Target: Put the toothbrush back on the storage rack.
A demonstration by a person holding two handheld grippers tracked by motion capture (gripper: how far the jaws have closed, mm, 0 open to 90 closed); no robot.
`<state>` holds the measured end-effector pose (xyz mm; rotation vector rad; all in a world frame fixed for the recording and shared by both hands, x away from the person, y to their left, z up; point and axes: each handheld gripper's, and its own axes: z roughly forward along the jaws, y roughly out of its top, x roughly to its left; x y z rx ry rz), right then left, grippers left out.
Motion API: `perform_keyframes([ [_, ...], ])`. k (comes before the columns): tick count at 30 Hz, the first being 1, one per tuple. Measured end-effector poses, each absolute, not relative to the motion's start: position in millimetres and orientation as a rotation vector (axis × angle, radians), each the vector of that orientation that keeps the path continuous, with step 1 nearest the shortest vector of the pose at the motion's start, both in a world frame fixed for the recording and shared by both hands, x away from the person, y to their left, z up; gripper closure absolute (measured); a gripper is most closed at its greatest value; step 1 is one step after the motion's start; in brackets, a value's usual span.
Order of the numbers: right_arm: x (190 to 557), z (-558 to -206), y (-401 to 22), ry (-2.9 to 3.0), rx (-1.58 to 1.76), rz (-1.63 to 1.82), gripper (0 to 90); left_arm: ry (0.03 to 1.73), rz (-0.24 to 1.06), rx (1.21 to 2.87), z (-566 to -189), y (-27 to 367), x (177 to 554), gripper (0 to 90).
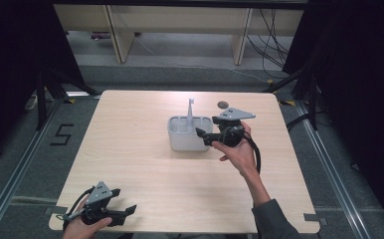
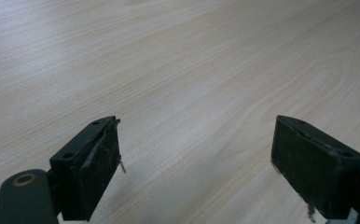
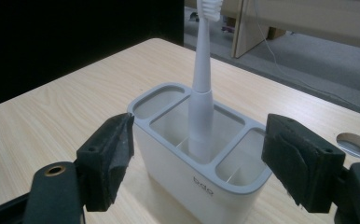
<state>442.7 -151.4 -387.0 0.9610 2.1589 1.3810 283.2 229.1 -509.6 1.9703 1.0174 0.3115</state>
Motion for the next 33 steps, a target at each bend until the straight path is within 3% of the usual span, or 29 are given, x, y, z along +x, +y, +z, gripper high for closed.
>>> perform_keyframes([
  [33,412.9,-391.2,-161.5,2.202,0.926,1.356,25.8,1.017,0.315,1.966,-509.8,228.5,283.2,14.8],
])
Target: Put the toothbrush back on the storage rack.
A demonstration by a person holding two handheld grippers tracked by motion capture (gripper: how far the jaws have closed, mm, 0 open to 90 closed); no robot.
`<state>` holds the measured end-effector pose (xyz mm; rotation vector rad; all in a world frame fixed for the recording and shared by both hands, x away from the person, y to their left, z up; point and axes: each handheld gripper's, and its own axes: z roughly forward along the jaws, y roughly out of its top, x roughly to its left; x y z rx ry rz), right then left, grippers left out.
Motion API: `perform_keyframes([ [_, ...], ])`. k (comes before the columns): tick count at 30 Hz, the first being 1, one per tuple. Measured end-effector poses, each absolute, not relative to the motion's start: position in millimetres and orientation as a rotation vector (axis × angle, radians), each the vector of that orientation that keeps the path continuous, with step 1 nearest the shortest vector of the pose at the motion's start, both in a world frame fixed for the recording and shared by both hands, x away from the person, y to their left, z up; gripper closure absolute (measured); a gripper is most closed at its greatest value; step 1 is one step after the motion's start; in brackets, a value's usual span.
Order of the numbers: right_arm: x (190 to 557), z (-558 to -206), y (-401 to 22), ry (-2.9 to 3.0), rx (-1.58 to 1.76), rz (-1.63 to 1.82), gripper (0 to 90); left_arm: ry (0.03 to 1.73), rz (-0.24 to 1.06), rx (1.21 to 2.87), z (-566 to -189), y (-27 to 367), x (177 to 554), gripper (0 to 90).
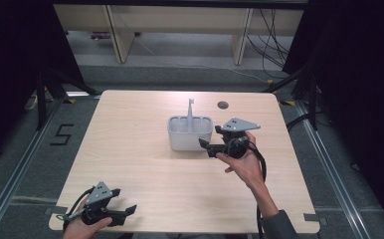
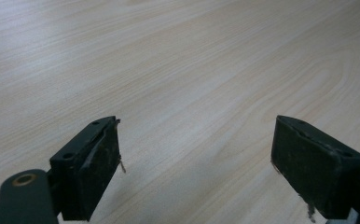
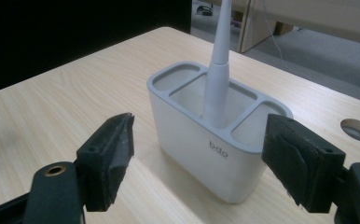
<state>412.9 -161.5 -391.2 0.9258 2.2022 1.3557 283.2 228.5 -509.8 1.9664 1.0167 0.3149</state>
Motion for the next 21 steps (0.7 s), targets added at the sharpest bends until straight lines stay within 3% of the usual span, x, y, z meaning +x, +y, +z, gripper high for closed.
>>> perform_keyframes([
  [21,393.8,-405.8,-171.8,2.226,0.957,1.346,20.4,1.019,0.313,1.968,-509.9,228.6,283.3,14.8],
])
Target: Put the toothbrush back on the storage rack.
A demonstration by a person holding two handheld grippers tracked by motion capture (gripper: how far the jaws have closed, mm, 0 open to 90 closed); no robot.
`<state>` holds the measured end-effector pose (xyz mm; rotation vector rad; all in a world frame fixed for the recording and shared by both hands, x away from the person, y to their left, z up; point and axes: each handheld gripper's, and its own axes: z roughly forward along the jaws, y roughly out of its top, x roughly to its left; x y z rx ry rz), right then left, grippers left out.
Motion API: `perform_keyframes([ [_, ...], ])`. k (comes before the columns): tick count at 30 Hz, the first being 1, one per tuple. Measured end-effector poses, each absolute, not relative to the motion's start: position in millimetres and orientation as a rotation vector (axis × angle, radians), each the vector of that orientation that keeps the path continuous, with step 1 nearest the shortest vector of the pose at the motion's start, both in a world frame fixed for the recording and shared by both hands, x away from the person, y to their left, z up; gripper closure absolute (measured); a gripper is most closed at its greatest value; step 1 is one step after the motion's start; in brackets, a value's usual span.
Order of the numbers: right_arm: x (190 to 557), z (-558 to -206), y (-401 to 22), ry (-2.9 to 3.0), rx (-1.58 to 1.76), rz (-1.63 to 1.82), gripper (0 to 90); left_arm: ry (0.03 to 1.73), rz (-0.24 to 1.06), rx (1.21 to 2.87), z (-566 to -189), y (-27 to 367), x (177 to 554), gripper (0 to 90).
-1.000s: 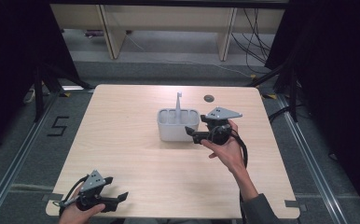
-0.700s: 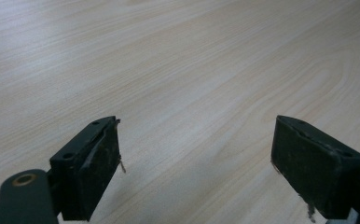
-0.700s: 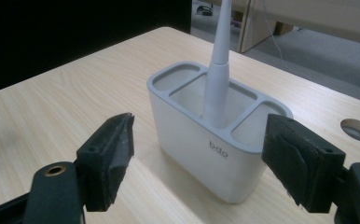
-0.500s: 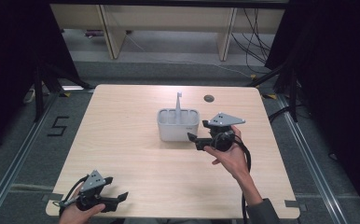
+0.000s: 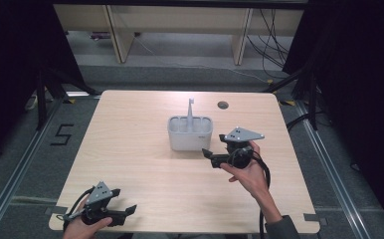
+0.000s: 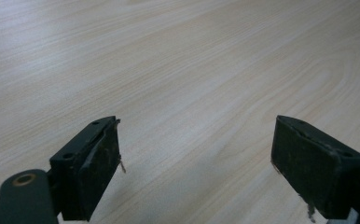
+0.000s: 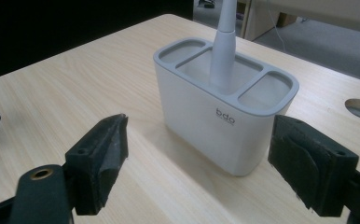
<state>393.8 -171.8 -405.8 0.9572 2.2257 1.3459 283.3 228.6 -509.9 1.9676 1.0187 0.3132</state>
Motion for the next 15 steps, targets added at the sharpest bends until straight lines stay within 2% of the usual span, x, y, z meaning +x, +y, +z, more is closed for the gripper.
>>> perform_keyframes([
  [15,381.2,-415.4,-177.2,2.247,0.952,1.327,18.9,1.022,0.316,1.971,-509.3,229.4,282.2,14.8],
])
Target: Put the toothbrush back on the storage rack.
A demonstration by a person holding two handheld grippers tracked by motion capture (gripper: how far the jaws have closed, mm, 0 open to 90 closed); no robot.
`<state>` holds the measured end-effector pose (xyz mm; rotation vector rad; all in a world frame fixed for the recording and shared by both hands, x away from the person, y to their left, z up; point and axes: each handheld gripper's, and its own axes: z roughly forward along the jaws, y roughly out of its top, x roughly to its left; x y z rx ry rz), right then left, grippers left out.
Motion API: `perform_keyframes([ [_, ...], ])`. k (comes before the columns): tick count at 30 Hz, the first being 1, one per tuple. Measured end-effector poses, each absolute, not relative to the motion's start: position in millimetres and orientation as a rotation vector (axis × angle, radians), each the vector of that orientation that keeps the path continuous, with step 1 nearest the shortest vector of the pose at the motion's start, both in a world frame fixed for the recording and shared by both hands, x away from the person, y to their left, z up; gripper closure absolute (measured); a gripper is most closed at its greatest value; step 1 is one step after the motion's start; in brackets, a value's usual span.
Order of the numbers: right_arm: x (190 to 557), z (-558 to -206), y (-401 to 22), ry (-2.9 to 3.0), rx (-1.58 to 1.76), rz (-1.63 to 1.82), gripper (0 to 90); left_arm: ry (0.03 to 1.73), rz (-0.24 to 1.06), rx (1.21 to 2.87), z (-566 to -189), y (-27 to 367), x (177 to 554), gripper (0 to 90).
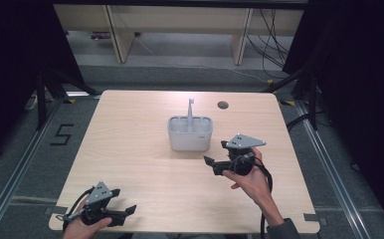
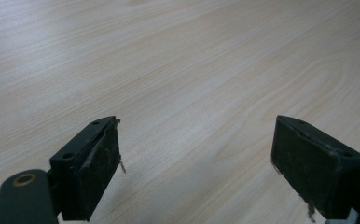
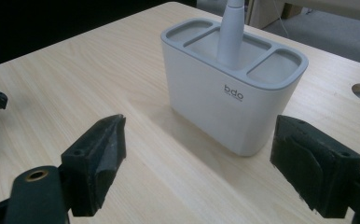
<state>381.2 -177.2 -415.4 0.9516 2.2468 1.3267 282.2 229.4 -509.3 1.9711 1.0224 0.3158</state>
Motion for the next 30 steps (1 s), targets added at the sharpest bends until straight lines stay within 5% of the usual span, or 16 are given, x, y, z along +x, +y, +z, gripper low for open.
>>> perform_keyframes([
  [30,352.0,-434.6,-209.8,2.259,1.001,1.284,16.7,1.016,0.321,1.982,-508.7,229.6,281.9,14.8],
])
